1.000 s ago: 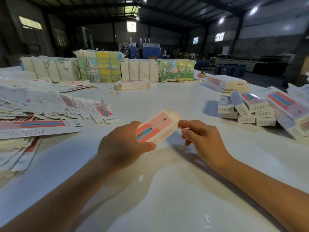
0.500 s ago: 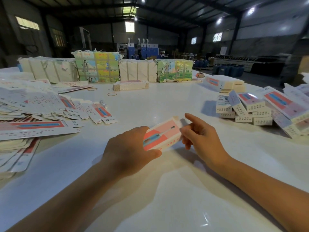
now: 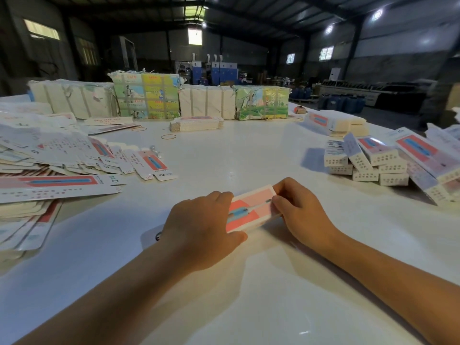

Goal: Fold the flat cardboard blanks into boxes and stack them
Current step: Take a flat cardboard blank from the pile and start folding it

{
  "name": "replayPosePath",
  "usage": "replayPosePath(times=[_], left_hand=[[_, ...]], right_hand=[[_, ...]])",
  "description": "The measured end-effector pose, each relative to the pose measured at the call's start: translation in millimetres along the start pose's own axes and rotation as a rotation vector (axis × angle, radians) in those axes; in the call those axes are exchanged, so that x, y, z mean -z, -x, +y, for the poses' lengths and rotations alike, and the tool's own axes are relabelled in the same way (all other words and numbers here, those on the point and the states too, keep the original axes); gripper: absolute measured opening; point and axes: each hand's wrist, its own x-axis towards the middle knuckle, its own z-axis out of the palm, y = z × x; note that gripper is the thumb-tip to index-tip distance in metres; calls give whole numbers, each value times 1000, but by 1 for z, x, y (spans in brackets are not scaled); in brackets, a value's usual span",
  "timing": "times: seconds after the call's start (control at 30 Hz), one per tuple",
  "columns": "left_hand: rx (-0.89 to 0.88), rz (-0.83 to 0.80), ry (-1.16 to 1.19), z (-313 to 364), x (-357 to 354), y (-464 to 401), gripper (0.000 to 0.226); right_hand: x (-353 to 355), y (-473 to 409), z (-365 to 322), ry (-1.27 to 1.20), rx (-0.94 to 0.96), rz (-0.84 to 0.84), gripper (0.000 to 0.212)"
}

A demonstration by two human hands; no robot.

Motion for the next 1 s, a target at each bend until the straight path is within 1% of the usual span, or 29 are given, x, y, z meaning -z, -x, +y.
replayPosePath(times=[0.13, 0.27, 0.3, 0.37, 0.4, 0.43, 0.47, 0.5, 0.53, 0.57, 0.6, 0.63, 0.67, 0.7, 0.73, 0.77, 0.8, 0.83, 0.87, 0.9, 0.97, 1.0], left_hand=[[-52, 43, -50, 1, -2, 2, 56], [-18, 31, -39, -4, -5, 0, 56], [0, 23, -19, -6, -5, -1, 57], [25, 17, 25, -8, -3, -3, 57], [36, 18, 53, -10, -3, -4, 56], [49, 18, 83, -11, -2, -4, 55], [58, 16, 110, -12, -1, -4, 53], [59, 17, 127, -12, 0, -4, 52], [57, 18, 136, -11, 1, -4, 52], [51, 20, 134, -9, 2, -4, 54], [44, 23, 123, -7, 2, -3, 56], [33, 33, 107, -4, 2, -3, 59], [20, 44, 92, -3, 1, -2, 61], [4, 56, 78, -1, 0, -1, 62], [-8, 64, 66, 0, -1, 0, 61], [-17, 72, 57, 1, -2, 1, 59], [-24, 81, 40, 2, -4, 2, 58], [-31, 99, 14, 4, -4, 2, 59], [-44, 119, -19, 6, -5, 3, 60], [-55, 141, -46, 7, -5, 4, 63], [-54, 177, -49, 11, -5, 6, 67], [-47, 193, -59, 13, -4, 6, 68]], right_hand=[[1, 1, 4, -13, -8, -74, 14], [2, -1, 2, 63, 2, -114, 11], [3, -3, 2, 114, 36, -72, 11], [9, -6, 1, 242, 139, 76, 14], [11, -7, 1, 263, 167, 144, 25], [14, -10, 2, 220, 137, 188, 38], [15, -12, 3, 108, 43, 192, 50], [16, -13, 2, -95, -99, 144, 58], [16, -14, 0, -365, -245, 56, 63], [16, -14, 0, -626, -378, -56, 63], [17, -13, -2, -798, -448, -154, 56], [17, -13, -3, -874, -470, -221, 45], [17, -11, -5, -896, -465, -252, 35], [15, -10, -5, -873, -439, -251, 28], [12, -8, -6, -799, -395, -231, 22], [8, -5, -6, -632, -306, -196, 14], [4, -2, -6, -375, -183, -158, 5], [2, 1, -4, -82, -46, -112, 10], [-1, 4, -4, 151, 76, -76, 14], [-3, 6, -4, 279, 180, -50, 15], [-7, 9, -4, 354, 282, -47, 24], [-8, 9, -4, 377, 277, -72, 31]])
